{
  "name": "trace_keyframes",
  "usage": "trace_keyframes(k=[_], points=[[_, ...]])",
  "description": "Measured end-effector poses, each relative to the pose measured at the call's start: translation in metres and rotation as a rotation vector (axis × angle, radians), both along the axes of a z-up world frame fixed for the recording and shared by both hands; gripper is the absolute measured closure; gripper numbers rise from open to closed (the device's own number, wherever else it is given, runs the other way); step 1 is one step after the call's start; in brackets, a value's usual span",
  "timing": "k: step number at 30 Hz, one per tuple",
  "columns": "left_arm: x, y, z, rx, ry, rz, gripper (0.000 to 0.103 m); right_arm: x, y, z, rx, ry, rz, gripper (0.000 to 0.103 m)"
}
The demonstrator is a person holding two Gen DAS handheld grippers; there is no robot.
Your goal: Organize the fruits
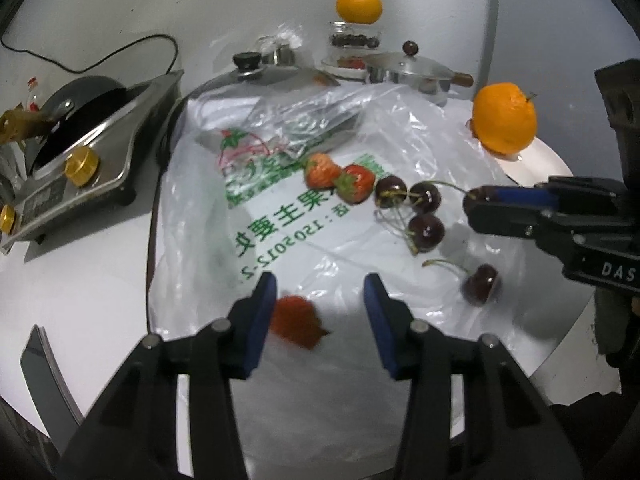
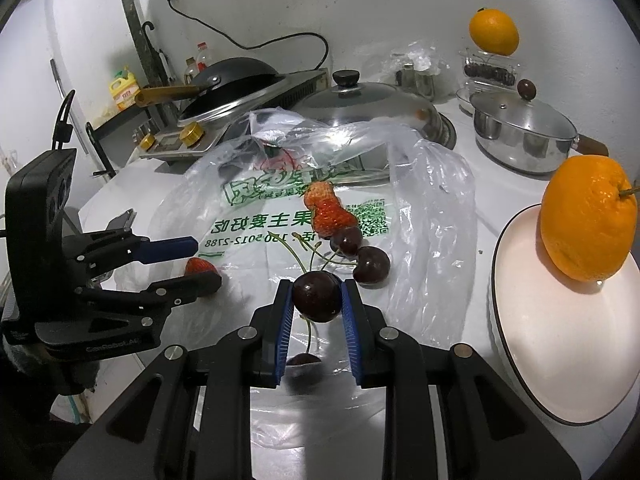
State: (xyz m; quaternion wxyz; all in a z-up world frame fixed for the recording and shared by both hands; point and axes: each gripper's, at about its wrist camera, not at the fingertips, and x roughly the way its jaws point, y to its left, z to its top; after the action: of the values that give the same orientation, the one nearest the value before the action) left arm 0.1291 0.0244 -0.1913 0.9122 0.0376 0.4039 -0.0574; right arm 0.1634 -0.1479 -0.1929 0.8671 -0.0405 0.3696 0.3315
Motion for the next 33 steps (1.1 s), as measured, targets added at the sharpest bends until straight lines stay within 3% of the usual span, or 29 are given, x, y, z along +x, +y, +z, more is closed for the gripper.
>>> trace_keyframes(k=[6, 15, 27, 33], points=[[0.006, 0.001, 0.000, 0.011, 0.000, 0.000, 0.055, -0.001, -0.003, 0.001, 0.001, 0.001, -0.007, 0.077], [0.016, 0.016, -0.021, 0.011, 0.084, 0.019, 0.054, -0.001, -0.003, 0.001, 0.000, 0.000, -0.007, 0.077], [0.011, 0.028, -0.025, 0.020, 0.142, 0.050, 0.054, 0.004, -0.001, 0.000, 0.000, 0.004, -0.005, 0.077], [0.007, 0.026, -0.028, 0.018, 0.133, 0.036, 0.056, 0.004, -0.002, 0.000, -0.001, 0.005, -0.005, 0.077]])
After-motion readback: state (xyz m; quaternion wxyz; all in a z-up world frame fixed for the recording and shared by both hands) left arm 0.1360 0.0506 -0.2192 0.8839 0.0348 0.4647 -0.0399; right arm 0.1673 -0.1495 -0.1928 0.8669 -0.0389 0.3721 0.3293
